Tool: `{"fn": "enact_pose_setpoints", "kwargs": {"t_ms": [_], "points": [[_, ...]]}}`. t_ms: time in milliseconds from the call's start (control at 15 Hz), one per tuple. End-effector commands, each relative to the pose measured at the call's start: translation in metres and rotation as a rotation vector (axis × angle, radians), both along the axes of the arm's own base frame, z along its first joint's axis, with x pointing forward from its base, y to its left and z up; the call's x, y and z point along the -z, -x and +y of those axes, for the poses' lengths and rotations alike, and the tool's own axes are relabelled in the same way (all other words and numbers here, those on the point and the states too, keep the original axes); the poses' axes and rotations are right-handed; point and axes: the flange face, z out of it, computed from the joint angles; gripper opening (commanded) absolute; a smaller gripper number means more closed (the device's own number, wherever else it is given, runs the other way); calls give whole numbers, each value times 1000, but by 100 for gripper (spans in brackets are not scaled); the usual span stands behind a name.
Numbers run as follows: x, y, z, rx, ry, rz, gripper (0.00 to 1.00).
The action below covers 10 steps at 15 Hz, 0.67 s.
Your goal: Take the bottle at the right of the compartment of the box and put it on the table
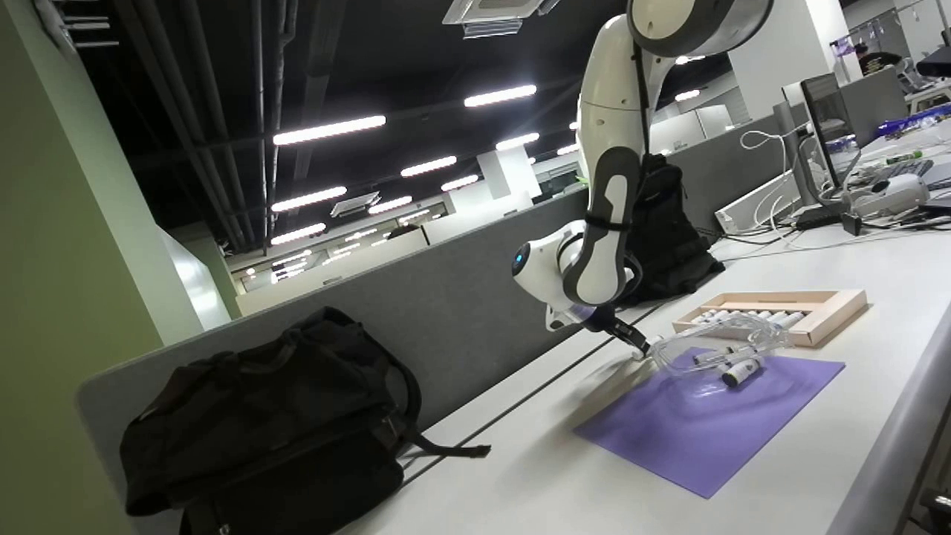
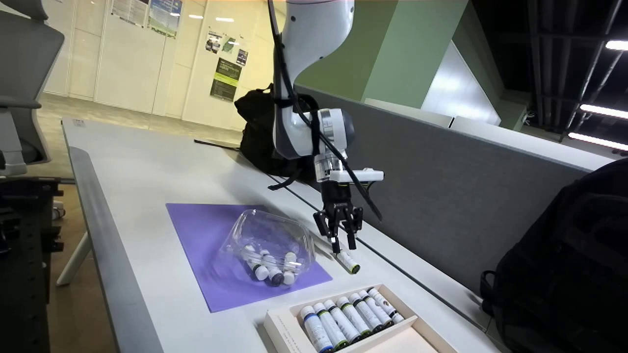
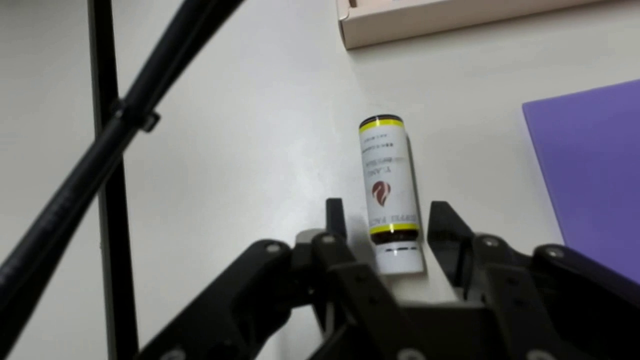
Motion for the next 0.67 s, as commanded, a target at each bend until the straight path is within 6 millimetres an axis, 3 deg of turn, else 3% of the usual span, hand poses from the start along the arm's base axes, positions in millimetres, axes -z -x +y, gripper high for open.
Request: {"fn": "enact_pose_setpoints", "kwargs": {"t_ms": [0, 133, 200, 333, 400, 600], "points": [[-56, -5, -4, 43, -29, -51, 80], [-93, -4, -14, 62, -34, -78, 94], [-55, -14, -4, 34, -25, -64, 77], [-86, -15, -11, 47, -28, -85, 89], [-92, -13, -13, 49, -28, -88, 94], [-90, -9, -13, 48, -28, -77, 94]]}}
